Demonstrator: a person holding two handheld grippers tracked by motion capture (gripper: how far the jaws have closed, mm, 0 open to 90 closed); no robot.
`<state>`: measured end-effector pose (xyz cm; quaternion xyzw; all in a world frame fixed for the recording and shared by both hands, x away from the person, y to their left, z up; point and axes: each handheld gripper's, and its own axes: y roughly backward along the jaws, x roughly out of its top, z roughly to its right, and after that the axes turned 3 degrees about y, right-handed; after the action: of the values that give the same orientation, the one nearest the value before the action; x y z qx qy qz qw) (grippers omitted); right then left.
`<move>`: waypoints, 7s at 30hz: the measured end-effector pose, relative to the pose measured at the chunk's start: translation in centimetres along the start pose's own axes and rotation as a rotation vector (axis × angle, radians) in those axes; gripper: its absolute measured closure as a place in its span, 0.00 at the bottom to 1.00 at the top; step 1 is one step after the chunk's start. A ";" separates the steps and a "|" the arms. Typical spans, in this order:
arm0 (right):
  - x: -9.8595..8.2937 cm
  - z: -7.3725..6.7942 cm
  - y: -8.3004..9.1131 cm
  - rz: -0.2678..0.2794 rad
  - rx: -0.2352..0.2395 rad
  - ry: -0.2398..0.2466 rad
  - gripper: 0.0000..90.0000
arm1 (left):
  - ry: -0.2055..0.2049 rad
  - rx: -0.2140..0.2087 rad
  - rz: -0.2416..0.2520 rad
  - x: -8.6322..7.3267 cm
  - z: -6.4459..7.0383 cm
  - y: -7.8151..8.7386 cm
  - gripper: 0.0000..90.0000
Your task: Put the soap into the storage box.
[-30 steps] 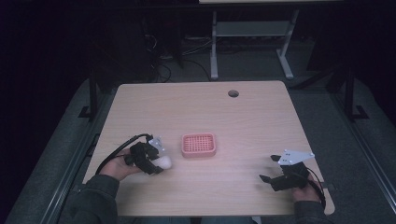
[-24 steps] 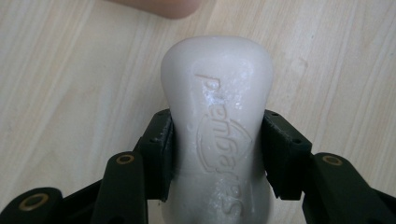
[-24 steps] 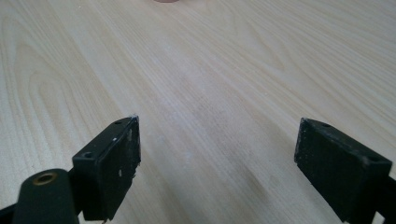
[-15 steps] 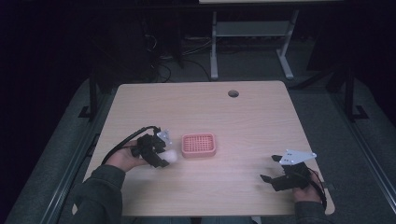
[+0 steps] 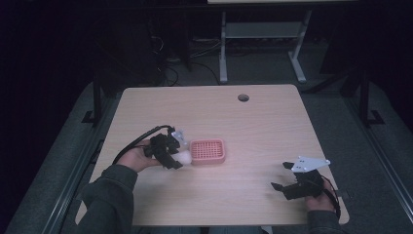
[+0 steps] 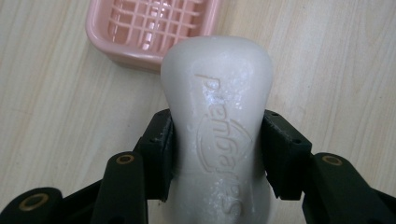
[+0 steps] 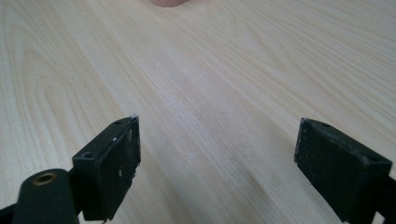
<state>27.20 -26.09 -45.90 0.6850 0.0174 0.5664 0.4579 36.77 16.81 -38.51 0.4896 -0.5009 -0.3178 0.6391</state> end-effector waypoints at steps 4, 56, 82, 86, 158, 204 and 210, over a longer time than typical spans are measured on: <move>0.0 0.0 0.0 -0.005 0.004 0.003 0.15 | -0.004 -0.004 0.009 0.7 -0.2 0.1 0.55; -0.1 0.0 0.3 0.010 -0.002 0.007 0.15 | -0.047 -0.040 0.000 8.0 -3.1 -4.7 0.55; -0.1 0.0 0.3 0.010 -0.003 0.009 0.15 | -0.030 -0.053 -0.001 8.4 -3.9 -6.5 0.55; -0.1 0.0 0.3 0.011 -0.004 0.007 0.15 | -0.035 -0.053 -0.003 8.4 -3.9 -6.6 0.55; 0.0 0.2 0.0 -0.008 -0.026 -0.017 0.15 | 0.017 0.019 0.104 4.7 -2.5 -0.9 0.37; -0.1 0.2 -0.4 -0.033 -0.030 -0.021 0.15 | 0.078 0.049 0.123 -1.1 -0.1 0.5 0.32; 0.0 0.2 -0.5 -0.032 -0.031 -0.019 0.15 | 0.090 0.051 0.124 -1.9 0.3 0.4 0.32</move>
<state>27.58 -25.97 -46.23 0.6828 0.0151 0.5527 0.4775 35.90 18.53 -38.72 0.4876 -0.5089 -0.2425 0.6667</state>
